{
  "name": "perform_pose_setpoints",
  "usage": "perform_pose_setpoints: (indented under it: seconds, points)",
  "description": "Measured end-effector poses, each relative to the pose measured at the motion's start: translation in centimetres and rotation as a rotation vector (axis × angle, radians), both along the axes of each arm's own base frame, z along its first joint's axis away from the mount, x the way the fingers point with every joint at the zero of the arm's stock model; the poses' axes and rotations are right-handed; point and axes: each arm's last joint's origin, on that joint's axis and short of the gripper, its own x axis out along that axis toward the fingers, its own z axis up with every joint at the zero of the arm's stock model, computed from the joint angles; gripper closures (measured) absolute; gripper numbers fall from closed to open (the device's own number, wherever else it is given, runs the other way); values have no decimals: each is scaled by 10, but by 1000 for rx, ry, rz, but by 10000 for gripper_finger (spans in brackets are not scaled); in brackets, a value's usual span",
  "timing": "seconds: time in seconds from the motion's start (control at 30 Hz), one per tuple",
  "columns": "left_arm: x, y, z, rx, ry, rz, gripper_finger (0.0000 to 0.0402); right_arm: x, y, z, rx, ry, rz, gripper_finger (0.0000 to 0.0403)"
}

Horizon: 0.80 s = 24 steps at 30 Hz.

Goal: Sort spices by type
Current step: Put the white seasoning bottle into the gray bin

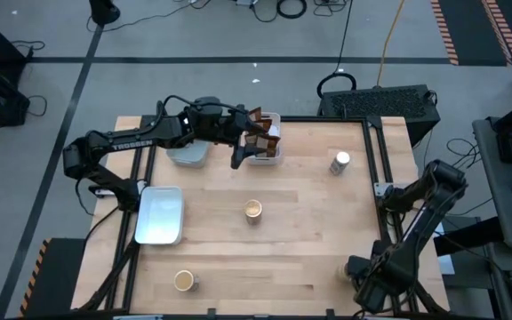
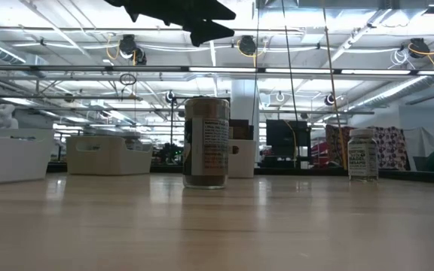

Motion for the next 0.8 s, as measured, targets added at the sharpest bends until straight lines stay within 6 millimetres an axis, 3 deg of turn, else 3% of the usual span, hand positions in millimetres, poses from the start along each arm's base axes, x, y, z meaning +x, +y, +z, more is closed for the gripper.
perform_pose_setpoints:
  seconds: [0.43,0.8]
  points:
    - [0,0,1,-14,-14,9,100,5,8,-12,-36,-44,-7,90]
    - [0,0,1,-15,-13,10,100,5,8,-11,-21,-43,-11,226]
